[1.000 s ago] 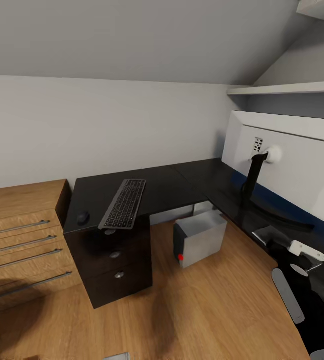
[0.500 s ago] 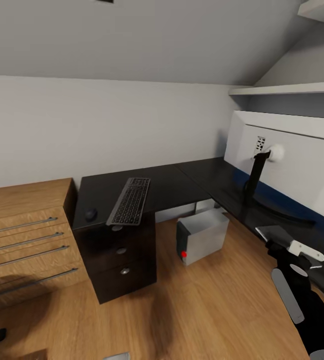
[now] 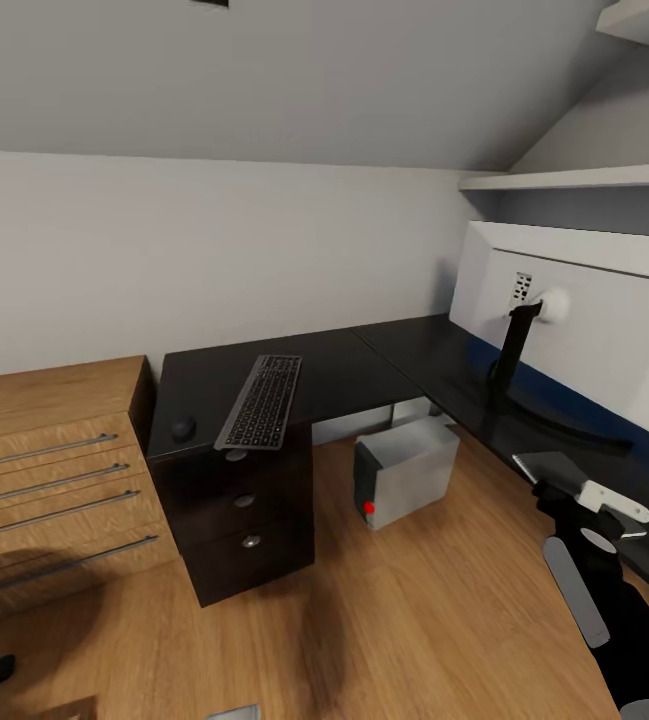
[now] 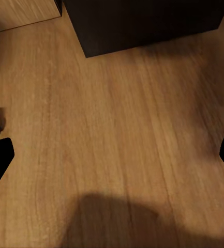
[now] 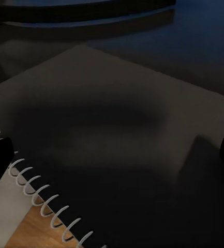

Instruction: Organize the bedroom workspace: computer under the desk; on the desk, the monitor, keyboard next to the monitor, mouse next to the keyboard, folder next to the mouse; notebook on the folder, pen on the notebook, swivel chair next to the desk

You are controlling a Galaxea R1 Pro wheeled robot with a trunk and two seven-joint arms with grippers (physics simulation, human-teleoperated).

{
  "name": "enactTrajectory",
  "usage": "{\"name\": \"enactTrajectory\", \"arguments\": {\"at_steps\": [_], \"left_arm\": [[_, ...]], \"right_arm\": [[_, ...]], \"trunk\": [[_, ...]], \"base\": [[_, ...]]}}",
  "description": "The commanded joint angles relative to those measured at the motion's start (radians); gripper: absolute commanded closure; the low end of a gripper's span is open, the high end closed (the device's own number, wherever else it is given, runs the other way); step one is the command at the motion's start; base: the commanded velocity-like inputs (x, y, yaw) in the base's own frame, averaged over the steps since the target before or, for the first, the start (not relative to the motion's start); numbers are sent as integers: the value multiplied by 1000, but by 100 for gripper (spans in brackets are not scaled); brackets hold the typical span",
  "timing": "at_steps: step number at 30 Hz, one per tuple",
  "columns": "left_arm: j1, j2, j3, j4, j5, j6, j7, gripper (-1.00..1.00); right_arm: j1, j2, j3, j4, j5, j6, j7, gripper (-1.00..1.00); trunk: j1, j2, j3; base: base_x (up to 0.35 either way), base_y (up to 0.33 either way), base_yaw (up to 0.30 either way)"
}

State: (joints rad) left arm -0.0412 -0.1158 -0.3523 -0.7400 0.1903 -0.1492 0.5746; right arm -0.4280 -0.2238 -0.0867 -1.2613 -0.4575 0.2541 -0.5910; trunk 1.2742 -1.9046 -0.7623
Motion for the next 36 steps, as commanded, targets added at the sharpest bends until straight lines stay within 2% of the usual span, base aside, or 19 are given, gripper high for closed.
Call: {"name": "enactTrajectory", "arguments": {"at_steps": [1,10,29,36], "left_arm": [[-1,1,-5,0,11,-6,5,-100],[-1,-1,-6,-1,11,-7,5,-100],[-1,-1,-7,-1,11,-6,5,-100],[-1,-1,-7,-1,11,-6,5,-100]], "right_arm": [[0,0,1,89,-18,4,-4,-100],[0,0,1,89,-17,4,-4,-100],[0,-1,1,87,-15,-2,-8,-100],[0,0,1,86,-14,-5,-7,-100]], "trunk": [[0,0,-1],[0,0,-1],[-73,133,58],[-73,133,58]], "base": [[0,0,0],[0,0,0],[0,0,0],[0,0,0]]}}
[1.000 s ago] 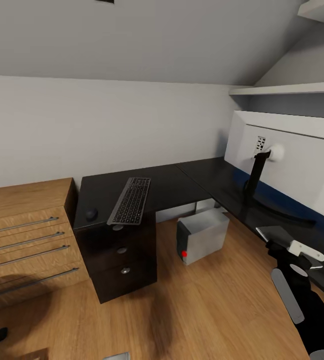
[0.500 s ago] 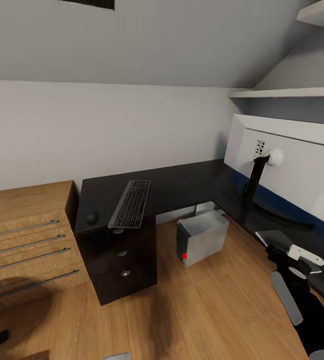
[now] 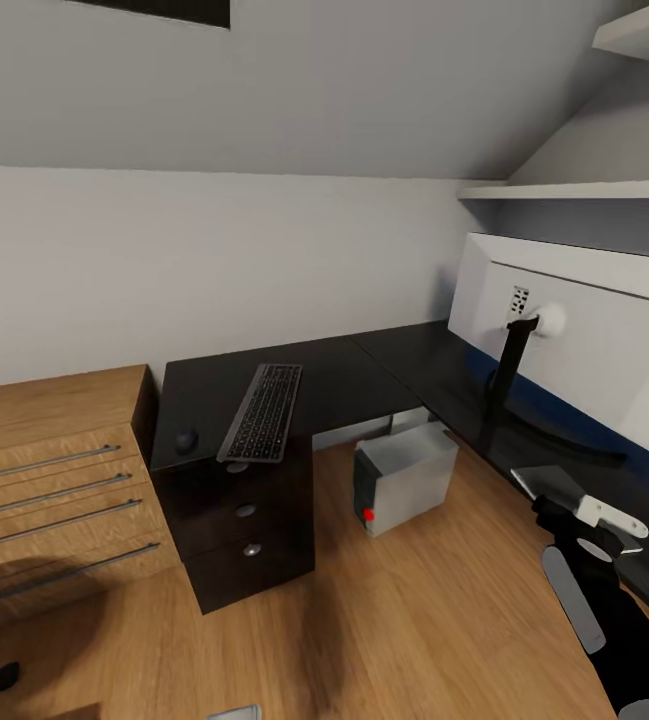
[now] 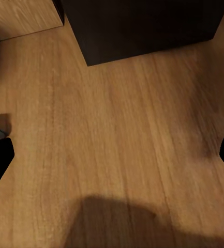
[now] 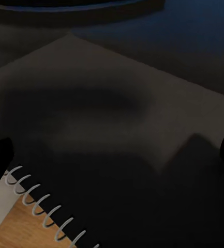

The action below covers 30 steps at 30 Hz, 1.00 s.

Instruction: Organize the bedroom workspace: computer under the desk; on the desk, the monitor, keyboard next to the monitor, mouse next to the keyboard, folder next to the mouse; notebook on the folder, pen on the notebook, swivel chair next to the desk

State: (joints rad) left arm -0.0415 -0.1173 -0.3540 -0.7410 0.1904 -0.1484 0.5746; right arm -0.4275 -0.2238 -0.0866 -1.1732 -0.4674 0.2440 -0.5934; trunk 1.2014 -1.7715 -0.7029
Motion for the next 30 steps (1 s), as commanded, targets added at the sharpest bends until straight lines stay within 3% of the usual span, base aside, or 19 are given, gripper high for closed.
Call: {"name": "enactTrajectory", "arguments": {"at_steps": [1,17,26,30], "left_arm": [[-1,1,-5,0,11,-7,5,-100],[-1,1,-4,1,11,-7,5,-100],[-1,2,-1,1,11,-7,6,-100],[-1,2,-1,0,11,-7,7,-100]], "right_arm": [[0,0,1,-2,-4,5,-5,-100],[0,1,2,-6,-4,3,-5,-100],[0,1,4,-9,-4,2,-5,-100],[0,1,5,-24,-4,3,-5,-100]], "trunk": [[0,0,-1],[0,0,-1],[-35,63,27],[-35,63,27]], "base": [[0,0,0],[0,0,0],[0,0,0],[0,0,0]]}}
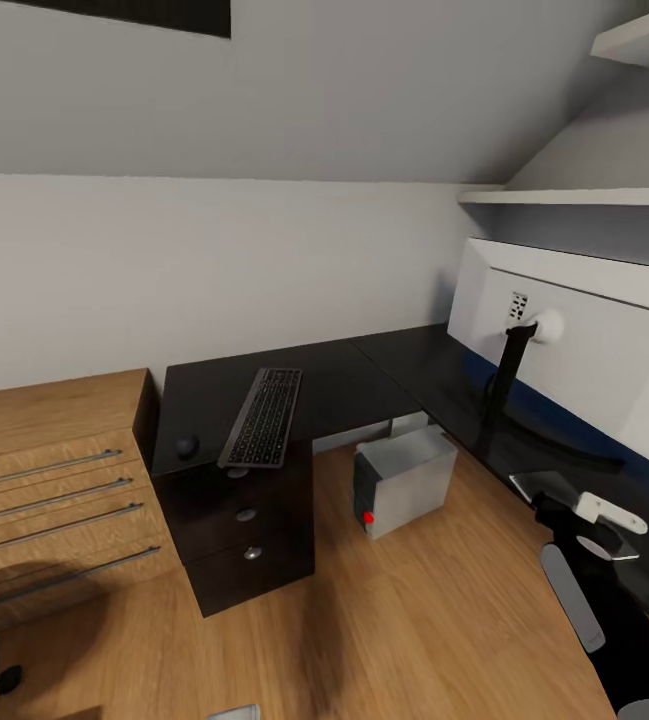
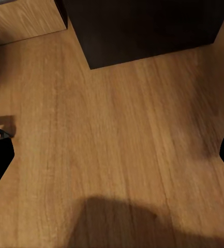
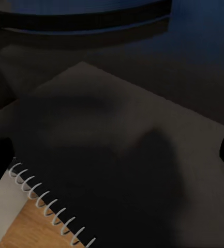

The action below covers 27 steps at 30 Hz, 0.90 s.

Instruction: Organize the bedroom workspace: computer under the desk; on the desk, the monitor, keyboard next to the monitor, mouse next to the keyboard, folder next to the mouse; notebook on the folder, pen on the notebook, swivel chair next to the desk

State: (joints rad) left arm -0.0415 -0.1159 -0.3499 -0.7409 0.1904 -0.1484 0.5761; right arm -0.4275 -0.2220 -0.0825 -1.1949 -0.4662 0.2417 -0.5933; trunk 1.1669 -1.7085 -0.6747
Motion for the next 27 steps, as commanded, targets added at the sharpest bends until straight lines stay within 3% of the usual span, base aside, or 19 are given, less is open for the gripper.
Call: {"name": "enactTrajectory", "arguments": {"at_steps": [1,13,24,27], "left_arm": [[-1,1,-5,0,11,-7,5,-100],[-1,1,-6,1,11,-7,6,-100],[-1,1,-5,0,11,-7,7,-100],[-1,2,-4,1,11,-7,7,-100]], "right_arm": [[0,0,0,-5,-5,5,-5,-100],[3,9,-2,-78,-8,6,-6,-100],[8,87,5,-139,-5,10,-8,-100],[10,90,19,-141,-5,10,-8,-100]], "trunk": [[0,0,-1],[0,0,-1],[0,0,-1],[0,0,-1]], "base": [[0,0,0],[0,0,0],[0,0,0],[0,0,0]]}}
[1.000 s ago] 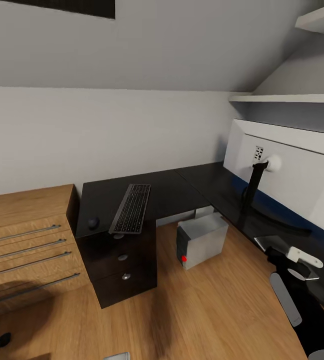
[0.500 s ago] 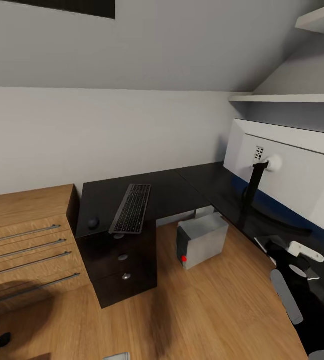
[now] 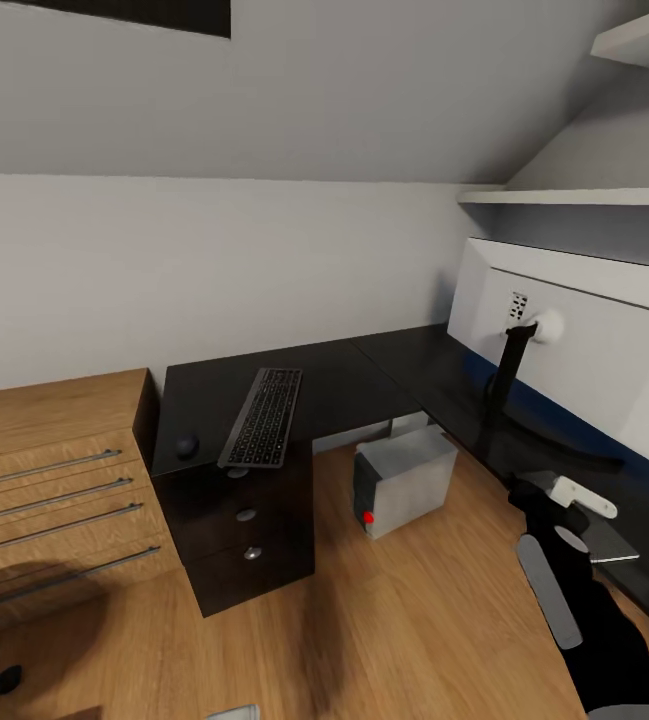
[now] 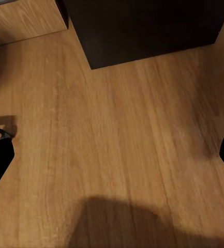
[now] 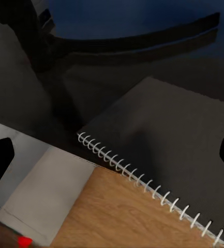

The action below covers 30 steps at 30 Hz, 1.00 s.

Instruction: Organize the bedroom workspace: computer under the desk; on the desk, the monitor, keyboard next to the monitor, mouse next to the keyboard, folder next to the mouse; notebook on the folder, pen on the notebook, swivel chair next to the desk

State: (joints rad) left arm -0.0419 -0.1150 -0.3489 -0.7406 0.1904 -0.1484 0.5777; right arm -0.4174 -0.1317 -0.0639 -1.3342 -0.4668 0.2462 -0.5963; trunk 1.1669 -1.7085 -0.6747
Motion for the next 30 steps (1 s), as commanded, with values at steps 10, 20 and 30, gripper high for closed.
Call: {"name": "enactTrajectory", "arguments": {"at_steps": [10,20,30], "left_arm": [[-1,-12,15,-39,19,28,3,-100],[-1,-5,-16,-7,-12,-28,14,-100],[-1,-5,-18,-5,-14,-84,14,-100]], "right_arm": [[-18,41,80,-4,-45,12,35,-100],[-5,86,134,-54,10,-5,-20,-100],[-4,91,142,-86,54,-9,-26,-100]], "trunk": [[0,0,-1],[0,0,-1],[0,0,-1]], "base": [[0,0,0],[0,0,0],[0,0,0]]}}
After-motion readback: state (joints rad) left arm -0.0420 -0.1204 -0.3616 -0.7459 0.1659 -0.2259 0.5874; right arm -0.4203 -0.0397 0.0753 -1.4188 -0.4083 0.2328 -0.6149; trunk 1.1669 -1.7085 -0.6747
